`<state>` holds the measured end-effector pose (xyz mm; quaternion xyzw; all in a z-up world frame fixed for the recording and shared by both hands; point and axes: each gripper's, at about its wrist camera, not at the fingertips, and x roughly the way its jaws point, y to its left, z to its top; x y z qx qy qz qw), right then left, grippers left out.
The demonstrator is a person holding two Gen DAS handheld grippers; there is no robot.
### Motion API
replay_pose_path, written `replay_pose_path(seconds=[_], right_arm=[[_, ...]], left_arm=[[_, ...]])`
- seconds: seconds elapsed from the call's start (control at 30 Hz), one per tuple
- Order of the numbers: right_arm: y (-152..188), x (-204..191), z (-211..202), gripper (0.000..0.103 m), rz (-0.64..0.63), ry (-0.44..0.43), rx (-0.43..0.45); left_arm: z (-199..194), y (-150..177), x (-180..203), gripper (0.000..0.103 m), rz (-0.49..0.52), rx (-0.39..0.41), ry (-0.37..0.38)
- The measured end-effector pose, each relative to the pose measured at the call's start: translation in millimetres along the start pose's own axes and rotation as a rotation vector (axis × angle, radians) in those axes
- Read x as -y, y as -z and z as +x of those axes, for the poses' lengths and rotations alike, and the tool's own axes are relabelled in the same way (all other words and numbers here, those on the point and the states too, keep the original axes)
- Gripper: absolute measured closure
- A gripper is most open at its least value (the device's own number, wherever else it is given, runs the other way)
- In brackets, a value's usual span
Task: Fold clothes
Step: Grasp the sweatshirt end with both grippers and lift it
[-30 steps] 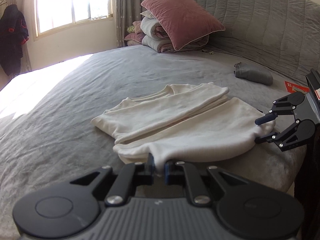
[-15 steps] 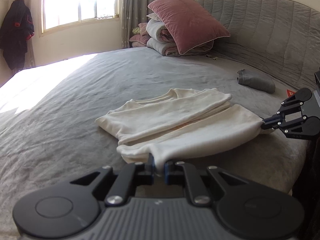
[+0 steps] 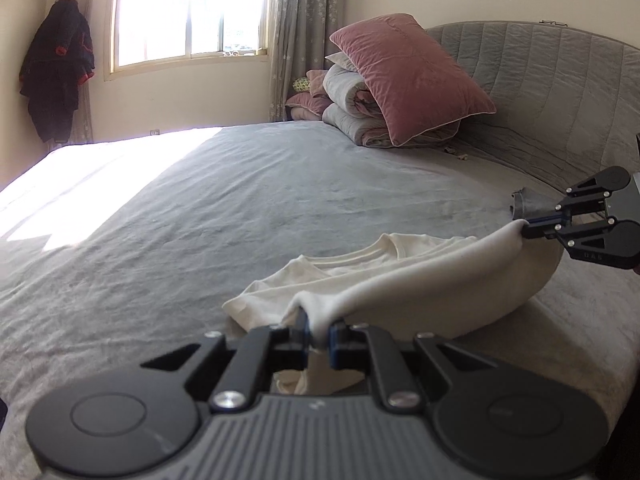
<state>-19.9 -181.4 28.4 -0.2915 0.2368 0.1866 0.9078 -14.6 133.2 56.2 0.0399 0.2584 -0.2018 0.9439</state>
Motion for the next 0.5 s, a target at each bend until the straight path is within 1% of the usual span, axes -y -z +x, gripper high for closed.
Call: replay_pose_path(seconds=[0.17,0.27,0.33,0.43,0.47,0.5], right_arm=[[-9.6,19.6,40.8,0.100,0.074,0.037,0.009],[-8.9,26.8,60.3,0.100,0.138,0.049,0.018],[-7.2,30.5,69.5,0.099,0.189,0.051,0.030],[-4.5,36.1,83.4,0.095,0.265,0.053,0.046],[-3.6,37.9,88.1,0.088,0.291,0.053,0.052],[-2.2,41.6,91.6,0.087,0.325,0.047,0.054]], left_arm=[[37.1,-15.6,-15.2,0.094,-0.103,-0.008,-0.033],[61.4,-18.6,-25.2,0.094,-0.174,-0.028,-0.050],[77.3,-16.9,-30.7,0.094,-0.204,-0.046,-0.063],[95.8,-10.2,-38.8,0.093,-0.249,-0.067,-0.079],[99.1,-9.0,-42.3,0.093,-0.263,-0.063,-0.086],[102.4,-7.8,-45.7,0.093,-0.277,-0.058,-0.093]])
